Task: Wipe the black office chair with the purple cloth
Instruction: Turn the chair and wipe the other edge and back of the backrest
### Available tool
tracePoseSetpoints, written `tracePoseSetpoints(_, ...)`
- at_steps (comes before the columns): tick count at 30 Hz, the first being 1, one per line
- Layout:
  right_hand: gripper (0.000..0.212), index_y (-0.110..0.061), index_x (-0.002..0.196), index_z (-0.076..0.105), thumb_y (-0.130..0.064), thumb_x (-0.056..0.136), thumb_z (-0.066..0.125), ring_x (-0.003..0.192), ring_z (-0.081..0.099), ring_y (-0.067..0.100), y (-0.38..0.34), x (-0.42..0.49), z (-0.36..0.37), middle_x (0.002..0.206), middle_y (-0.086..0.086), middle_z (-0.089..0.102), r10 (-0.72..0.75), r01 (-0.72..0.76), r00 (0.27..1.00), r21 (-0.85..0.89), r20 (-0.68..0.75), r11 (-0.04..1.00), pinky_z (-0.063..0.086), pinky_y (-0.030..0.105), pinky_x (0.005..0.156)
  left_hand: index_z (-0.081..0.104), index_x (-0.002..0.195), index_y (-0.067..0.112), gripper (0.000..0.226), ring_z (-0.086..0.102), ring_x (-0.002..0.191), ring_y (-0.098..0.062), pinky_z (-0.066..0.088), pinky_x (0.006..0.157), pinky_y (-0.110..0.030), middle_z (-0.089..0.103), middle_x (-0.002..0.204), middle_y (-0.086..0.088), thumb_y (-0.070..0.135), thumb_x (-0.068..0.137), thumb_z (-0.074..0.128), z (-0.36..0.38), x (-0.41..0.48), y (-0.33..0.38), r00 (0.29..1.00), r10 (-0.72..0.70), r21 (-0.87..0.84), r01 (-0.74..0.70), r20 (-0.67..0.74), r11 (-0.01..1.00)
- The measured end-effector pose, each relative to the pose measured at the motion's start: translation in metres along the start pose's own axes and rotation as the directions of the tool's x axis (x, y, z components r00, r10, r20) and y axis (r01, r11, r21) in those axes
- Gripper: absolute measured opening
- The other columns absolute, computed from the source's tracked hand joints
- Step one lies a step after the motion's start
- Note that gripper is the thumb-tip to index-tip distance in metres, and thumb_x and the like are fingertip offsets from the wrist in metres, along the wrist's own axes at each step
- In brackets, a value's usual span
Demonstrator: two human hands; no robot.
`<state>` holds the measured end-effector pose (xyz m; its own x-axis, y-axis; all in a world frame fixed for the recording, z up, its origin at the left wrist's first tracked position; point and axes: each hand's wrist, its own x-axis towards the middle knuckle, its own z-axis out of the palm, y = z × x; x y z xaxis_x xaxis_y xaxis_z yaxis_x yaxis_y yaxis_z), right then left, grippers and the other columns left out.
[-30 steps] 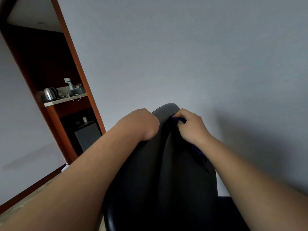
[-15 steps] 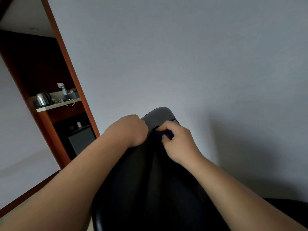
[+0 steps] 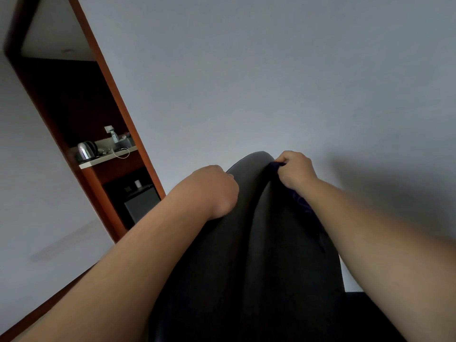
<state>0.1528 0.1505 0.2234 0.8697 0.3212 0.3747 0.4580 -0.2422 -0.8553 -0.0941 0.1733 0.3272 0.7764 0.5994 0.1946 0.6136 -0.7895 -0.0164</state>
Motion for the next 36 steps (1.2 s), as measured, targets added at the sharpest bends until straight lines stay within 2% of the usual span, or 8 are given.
tracePoseSetpoints(2,0.025,-0.029,0.078,0.065,-0.009,0.081,0.051,0.087,0.06,0.021,0.004,0.008,0.001,0.099,-0.005,0.065,0.037,-0.037,0.999,0.002,-0.006,0.999,0.055,0.035,0.082,0.057,0.126,0.003,0.038,0.056,0.105,-0.029,0.046,0.09,-0.037,0.06,0.114,-0.011,0.018,0.102,0.032,0.002,0.002,-0.002,0.999,0.012,-0.042,-0.013,-0.04,0.999)
tracePoseSetpoints(5,0.026,-0.028,0.079,0.065,-0.007,0.08,0.05,0.086,0.06,0.023,0.003,0.013,0.004,0.099,-0.003,0.064,0.066,-0.066,0.998,-0.003,-0.007,0.998,0.055,0.035,0.082,0.062,0.115,0.004,0.037,0.051,0.087,-0.024,0.043,0.076,-0.034,0.05,0.078,0.001,0.025,0.101,0.035,0.004,0.005,-0.005,0.996,-0.01,-0.077,0.003,-0.091,0.997)
tracePoseSetpoints(10,0.027,-0.028,0.086,0.064,-0.007,0.084,0.047,0.085,0.06,0.019,0.007,0.004,0.01,0.098,-0.005,0.064,0.056,-0.056,0.998,0.051,-0.007,0.997,0.054,0.034,0.079,0.058,0.126,-0.001,0.039,0.052,0.111,-0.027,0.042,0.095,-0.034,0.052,0.128,-0.013,0.006,0.101,0.029,0.0,0.007,-0.005,0.998,0.052,0.035,-0.052,0.021,0.998)
tracePoseSetpoints(14,0.025,-0.031,0.087,0.067,-0.01,0.089,0.055,0.091,0.063,0.011,0.009,-0.015,-0.001,0.098,-0.011,0.069,-0.05,0.045,0.999,0.166,0.021,0.985,0.046,0.022,0.072,0.06,0.106,0.007,0.03,0.045,0.097,-0.022,0.041,0.088,-0.031,0.051,0.132,-0.014,0.003,0.098,0.031,-0.002,0.01,-0.003,0.994,0.089,0.131,-0.097,0.063,0.987)
tracePoseSetpoints(19,0.025,-0.038,0.087,0.067,-0.013,0.088,0.063,0.088,0.062,-0.005,-0.01,-0.07,-0.011,0.092,-0.023,0.068,-0.209,0.199,0.978,0.238,0.018,0.951,0.042,0.008,0.07,0.056,0.129,-0.003,0.041,0.05,0.124,-0.031,0.035,0.084,-0.029,0.047,0.139,-0.016,0.004,0.1,0.029,-0.002,0.012,-0.003,0.993,0.096,0.19,-0.106,0.062,0.976)
tracePoseSetpoints(26,0.027,-0.04,0.093,0.068,-0.015,0.085,0.071,0.093,0.066,-0.005,-0.025,-0.173,-0.029,0.096,-0.025,0.07,-0.446,0.424,0.893,0.441,-0.058,0.791,0.043,0.002,0.077,0.053,0.133,-0.001,0.04,0.049,0.125,-0.03,0.041,0.107,-0.038,0.046,0.141,-0.015,0.005,0.102,0.029,-0.004,0.004,0.001,0.989,0.137,0.327,-0.149,0.06,0.933)
tracePoseSetpoints(30,0.029,-0.037,0.094,0.072,-0.009,0.084,0.07,0.093,0.068,0.0,-0.023,-0.17,-0.028,0.095,-0.021,0.071,-0.457,0.433,0.886,0.487,-0.076,0.759,0.045,0.005,0.079,0.045,0.141,0.002,0.043,0.046,0.128,-0.031,0.04,0.107,-0.04,0.043,0.144,-0.015,0.006,0.101,0.029,-0.004,0.002,0.002,0.989,0.137,0.393,-0.151,0.063,0.907)
tracePoseSetpoints(36,0.039,-0.043,0.085,0.072,-0.005,0.085,0.067,0.092,0.066,-0.002,-0.015,-0.101,-0.009,0.092,-0.025,0.071,-0.337,0.338,0.939,0.397,-0.076,0.853,0.047,0.009,0.081,0.038,0.146,0.006,0.044,0.042,0.131,-0.031,0.037,0.109,-0.041,0.04,0.147,-0.012,0.011,0.104,0.025,-0.006,0.001,0.0,0.991,0.118,0.345,-0.13,0.058,0.93)
